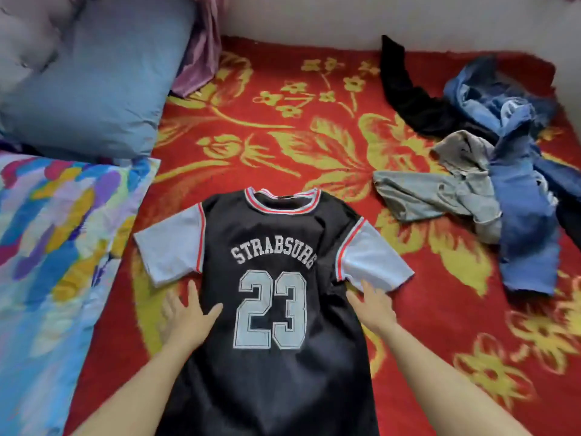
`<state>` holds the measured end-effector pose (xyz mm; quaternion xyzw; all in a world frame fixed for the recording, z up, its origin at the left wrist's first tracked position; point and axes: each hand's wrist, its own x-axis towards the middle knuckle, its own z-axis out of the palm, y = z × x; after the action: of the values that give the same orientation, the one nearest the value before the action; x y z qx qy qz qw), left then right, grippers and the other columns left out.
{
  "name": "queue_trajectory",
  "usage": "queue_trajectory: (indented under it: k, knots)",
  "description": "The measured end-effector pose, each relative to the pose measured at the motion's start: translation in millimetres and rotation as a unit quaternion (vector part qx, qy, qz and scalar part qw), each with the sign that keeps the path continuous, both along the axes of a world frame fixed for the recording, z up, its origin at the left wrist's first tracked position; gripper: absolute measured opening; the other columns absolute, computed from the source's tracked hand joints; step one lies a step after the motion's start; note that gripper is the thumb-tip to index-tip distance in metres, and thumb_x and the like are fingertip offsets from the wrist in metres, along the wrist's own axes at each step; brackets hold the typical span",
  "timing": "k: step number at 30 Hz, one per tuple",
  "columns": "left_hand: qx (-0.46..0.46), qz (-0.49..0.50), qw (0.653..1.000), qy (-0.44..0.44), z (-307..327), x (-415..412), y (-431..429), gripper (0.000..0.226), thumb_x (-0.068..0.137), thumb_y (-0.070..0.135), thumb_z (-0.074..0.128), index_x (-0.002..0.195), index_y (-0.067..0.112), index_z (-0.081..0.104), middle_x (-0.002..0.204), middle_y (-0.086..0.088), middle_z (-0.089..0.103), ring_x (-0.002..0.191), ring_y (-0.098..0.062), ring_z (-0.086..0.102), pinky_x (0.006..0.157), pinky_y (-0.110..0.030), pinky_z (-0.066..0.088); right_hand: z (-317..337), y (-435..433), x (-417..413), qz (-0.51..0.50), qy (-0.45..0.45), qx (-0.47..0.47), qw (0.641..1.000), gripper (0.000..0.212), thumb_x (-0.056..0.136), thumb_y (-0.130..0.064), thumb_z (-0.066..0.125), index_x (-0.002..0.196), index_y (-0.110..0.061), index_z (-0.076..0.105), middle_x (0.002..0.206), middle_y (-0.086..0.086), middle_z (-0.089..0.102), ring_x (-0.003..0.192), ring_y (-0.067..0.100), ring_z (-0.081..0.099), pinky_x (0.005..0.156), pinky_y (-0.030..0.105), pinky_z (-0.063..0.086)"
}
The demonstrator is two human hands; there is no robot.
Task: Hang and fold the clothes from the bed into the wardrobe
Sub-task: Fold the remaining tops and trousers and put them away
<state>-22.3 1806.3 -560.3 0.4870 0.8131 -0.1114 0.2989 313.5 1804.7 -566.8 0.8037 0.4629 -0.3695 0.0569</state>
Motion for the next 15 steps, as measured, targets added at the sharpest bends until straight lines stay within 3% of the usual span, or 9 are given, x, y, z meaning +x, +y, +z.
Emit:
queue_trajectory:
  k: [6, 11, 13, 15]
  knots:
    - [-0.115, 0.059, 0.992, 0.01, -72, -12, -90, 0.081, 0.092, 0.055, 0.044, 0.151, 0.025, -0.003, 0.157, -0.016, -0.001, 0.142, -0.034, 0.006, 0.111, -0.048, 0.019, -77, -113, -7, -0.099, 0.018, -0.136, 0.986, 0.072, 0.094, -0.047, 0.047, 0.149, -0.013, 0.016, 0.146, 0.019, 0.029, 0.131, 0.039, 0.033, 0.106, 0.043, 0.031]
    - [-0.095, 0.144, 0.985, 0.007, -101, -31, -115, 0.074, 0.095, 0.038, 0.048, 0.151, 0.017, 0.004, 0.153, -0.017, 0.021, 0.135, -0.038, 0.025, 0.106, -0.051, 0.024, -101, -163, -24, -0.149, -0.026, -0.089, 0.984, 0.076, 0.088, -0.032, 0.061, 0.147, -0.013, 0.018, 0.137, 0.016, 0.038, 0.123, 0.037, 0.044, 0.098, 0.042, 0.04]
    - [-0.096, 0.166, 0.981, 0.03, -109, -37, -120, 0.069, 0.097, 0.032, 0.045, 0.15, 0.012, 0.005, 0.148, -0.019, 0.029, 0.133, -0.037, 0.029, 0.105, -0.051, 0.023, -108, -171, -26, -0.23, 0.003, -0.09, 0.969, 0.07, 0.087, -0.026, 0.063, 0.144, -0.011, 0.026, 0.135, 0.017, 0.046, 0.122, 0.036, 0.046, 0.097, 0.039, 0.038]
    - [-0.108, 0.187, 0.975, 0.053, -113, -46, -127, 0.064, 0.097, 0.027, 0.041, 0.149, 0.009, 0.009, 0.146, -0.02, 0.033, 0.133, -0.036, 0.029, 0.106, -0.05, 0.02, -113, -185, -29, -0.269, 0.007, -0.092, 0.959, 0.047, 0.086, -0.026, 0.064, 0.126, -0.008, 0.049, 0.123, 0.017, 0.058, 0.116, 0.035, 0.052, 0.09, 0.038, 0.04]
